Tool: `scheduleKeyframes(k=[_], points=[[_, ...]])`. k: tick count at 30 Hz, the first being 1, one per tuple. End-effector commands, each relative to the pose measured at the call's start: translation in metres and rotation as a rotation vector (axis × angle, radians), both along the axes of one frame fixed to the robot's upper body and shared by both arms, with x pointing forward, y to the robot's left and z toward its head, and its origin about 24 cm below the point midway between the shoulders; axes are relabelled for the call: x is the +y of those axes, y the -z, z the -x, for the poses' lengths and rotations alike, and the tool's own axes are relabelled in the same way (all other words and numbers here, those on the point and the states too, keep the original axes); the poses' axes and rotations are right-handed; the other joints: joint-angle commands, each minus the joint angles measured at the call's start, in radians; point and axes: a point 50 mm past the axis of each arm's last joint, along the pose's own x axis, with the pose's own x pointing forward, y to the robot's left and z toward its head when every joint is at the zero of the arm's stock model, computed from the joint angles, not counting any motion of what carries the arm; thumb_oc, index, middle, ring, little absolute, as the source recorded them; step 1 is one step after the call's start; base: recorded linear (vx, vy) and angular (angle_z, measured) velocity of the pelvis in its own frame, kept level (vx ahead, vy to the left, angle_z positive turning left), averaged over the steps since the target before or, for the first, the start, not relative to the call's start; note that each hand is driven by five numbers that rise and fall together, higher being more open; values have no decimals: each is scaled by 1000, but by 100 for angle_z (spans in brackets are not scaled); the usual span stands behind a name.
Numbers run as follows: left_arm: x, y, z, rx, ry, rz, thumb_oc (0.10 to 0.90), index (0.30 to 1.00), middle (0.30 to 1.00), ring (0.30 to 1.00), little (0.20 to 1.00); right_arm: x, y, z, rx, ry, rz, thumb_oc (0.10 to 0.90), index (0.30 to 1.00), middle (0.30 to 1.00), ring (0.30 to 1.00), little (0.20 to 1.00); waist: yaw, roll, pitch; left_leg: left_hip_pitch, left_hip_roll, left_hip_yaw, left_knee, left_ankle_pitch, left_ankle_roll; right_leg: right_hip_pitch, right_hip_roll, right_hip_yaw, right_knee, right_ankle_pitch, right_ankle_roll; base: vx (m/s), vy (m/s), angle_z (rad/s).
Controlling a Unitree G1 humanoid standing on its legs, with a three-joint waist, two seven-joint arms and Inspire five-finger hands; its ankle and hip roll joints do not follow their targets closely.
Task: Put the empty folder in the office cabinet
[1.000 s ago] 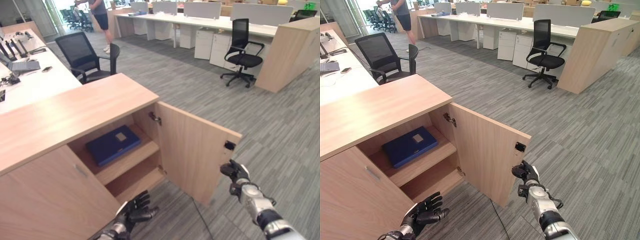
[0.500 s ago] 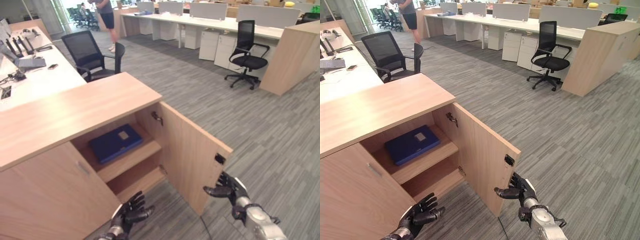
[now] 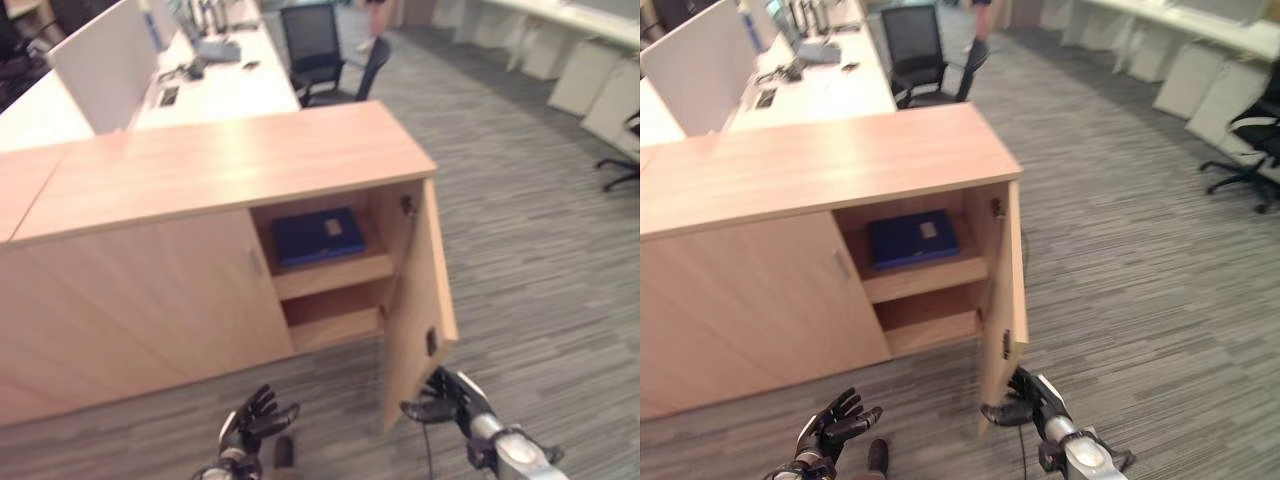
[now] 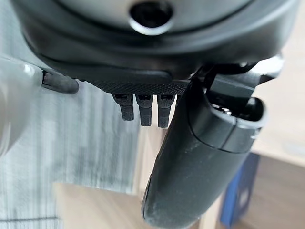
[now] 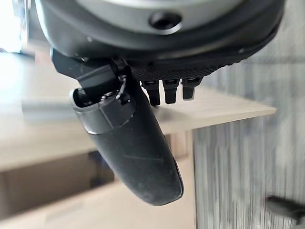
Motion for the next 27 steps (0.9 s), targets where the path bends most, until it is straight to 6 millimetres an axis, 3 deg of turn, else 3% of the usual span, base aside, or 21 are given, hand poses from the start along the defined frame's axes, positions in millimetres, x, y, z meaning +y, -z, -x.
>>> scheduleKeyframes(k=[1,4,7,8,9,11,12,13,14,15,17,19,20,27], points=[[27,-39,-39,-232,22,-100,800,900,900,900,900,69,-66,-57,-363,-213,-212,800,900,900,900,900,58,-20,21,87,-11,-90,-91,-2,-57,80,57,85,29,-213,19,160,110,113],[29,-45,-44,-243,60,-126,800,900,900,900,900,71,-69,-63,-376,-160,-242,800,900,900,900,900,101,-42,6,75,-54,-123,-113,-16,-27,91,16,26,109,-217,34,49,138,91],[29,-50,-48,-262,92,-140,800,900,900,900,900,64,-68,-70,-370,-54,-284,800,900,900,900,900,112,-53,9,83,-89,-139,-128,-36,5,54,-41,12,226,-220,58,62,195,71],[30,-51,-48,-266,97,-147,800,900,900,900,900,60,-67,-73,-368,-7,-299,800,900,900,900,900,113,-50,10,92,-98,-146,-135,-43,14,39,-62,17,275,-204,68,26,204,52],[34,-53,-49,-268,102,-166,800,900,900,900,900,50,-70,-81,-382,83,-318,800,900,900,900,900,111,-47,25,104,-126,-143,-151,-36,47,-5,-127,22,401,-113,99,49,214,56],[36,-54,-50,-268,102,-176,800,900,900,900,900,43,-73,-83,-397,133,-326,800,900,900,900,900,108,-42,32,109,-130,-158,-159,-34,53,-36,-134,66,462,-87,114,26,110,67],[38,-56,-51,-270,100,-188,800,900,900,900,900,25,-73,-84,-410,247,-346,800,900,900,900,900,94,-32,36,115,-125,-200,-179,-27,53,-76,-94,172,478,-103,117,113,16,49],[37,-57,-53,-279,114,-184,800,900,900,900,900,-1,-73,-84,-426,373,-333,800,900,900,900,900,64,-27,34,132,-136,-260,-201,-24,48,-91,-21,287,400,-195,90,177,-15,56],[37,-59,-55,-287,116,-181,800,900,900,900,900,-11,-73,-86,-436,432,-324,800,900,900,900,900,61,-30,36,142,-146,-280,-203,-32,43,-84,1,309,340,-225,78,157,-45,75],[37,-59,-55,-288,117,-181,800,900,900,900,900,-11,-74,-86,-438,432,-324,800,900,900,900,900,60,-29,36,139,-144,-281,-203,-28,43,-83,4,307,333,-219,76,143,-150,102],[40,-61,-57,-292,126,-187,800,900,900,900,900,-44,-76,-94,-459,607,-306,800,900,900,900,900,68,-42,29,147,-148,-306,-207,-42,24,-79,-6,275,171,-175,79,102,-170,57],[41,-60,-56,-292,126,-184,800,900,900,900,900,-55,-74,-92,-457,660,-292,800,900,900,900,900,62,-46,23,152,-150,-317,-207,-47,22,-69,0,289,148,-165,82,95,-88,21],[42,-60,-53,-289,124,-180,800,900,900,900,900,-77,-71,-88,-447,760,-273,800,900,900,900,900,62,-53,10,162,-156,-324,-211,-55,20,-49,5,314,120,-151,84,169,-123,64],[42,-52,-40,-248,118,-150,800,900,900,900,900,-131,-63,-68,-403,953,-197,800,900,900,900,900,59,-50,-12,187,-143,-329,-215,-59,5,13,20,293,61,-147,82,85,-74,21]])
